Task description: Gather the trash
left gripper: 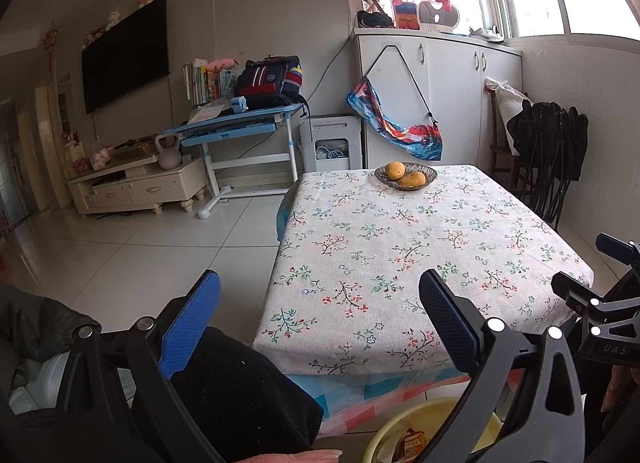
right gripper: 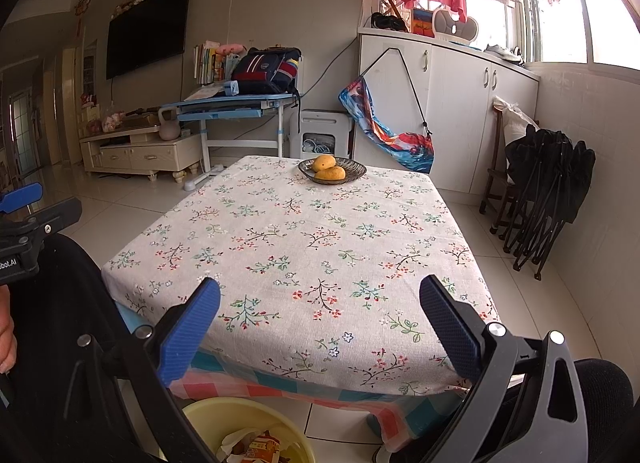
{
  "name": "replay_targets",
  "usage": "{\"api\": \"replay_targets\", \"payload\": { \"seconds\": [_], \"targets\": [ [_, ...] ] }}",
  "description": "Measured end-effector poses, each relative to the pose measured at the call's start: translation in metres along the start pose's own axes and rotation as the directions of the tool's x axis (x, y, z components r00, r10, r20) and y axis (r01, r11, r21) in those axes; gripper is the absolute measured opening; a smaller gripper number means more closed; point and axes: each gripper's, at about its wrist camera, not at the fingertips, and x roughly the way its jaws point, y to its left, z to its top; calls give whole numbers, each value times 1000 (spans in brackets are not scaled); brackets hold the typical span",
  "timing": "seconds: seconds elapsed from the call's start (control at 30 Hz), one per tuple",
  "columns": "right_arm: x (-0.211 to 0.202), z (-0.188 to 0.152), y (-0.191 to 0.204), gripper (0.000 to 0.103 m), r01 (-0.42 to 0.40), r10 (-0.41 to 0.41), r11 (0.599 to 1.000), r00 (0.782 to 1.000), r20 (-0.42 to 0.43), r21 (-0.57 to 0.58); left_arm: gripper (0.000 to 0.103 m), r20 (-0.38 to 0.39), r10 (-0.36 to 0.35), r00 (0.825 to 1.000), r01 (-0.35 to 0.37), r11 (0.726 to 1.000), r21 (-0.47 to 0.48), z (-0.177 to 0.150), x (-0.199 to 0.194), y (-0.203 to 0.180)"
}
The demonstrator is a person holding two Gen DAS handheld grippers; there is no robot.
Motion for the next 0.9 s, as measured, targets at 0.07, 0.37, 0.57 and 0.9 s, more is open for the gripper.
{"api": "replay_targets", "payload": {
  "seconds": [0.07,0.37,0.57,0.9],
  "targets": [
    [0,0,-1,96,0,0,1000,1000,0,-1,96,0,1,1000,-1,1000,0,0,0,0],
    [1,0,-2,96,0,0,1000,1000,-1,-4,96,0,2,1000,-2,1000,3,0,0,0],
    [1,0,0,96,0,0,1000,1000,-1,-4,96,0,2,1000,-2,1000,3,0,0,-1],
    [1,1,0,96,2,-2,1000,1000,-3,-6,96,0,3,1000,-3,1000,4,0,0,-1]
  ]
}}
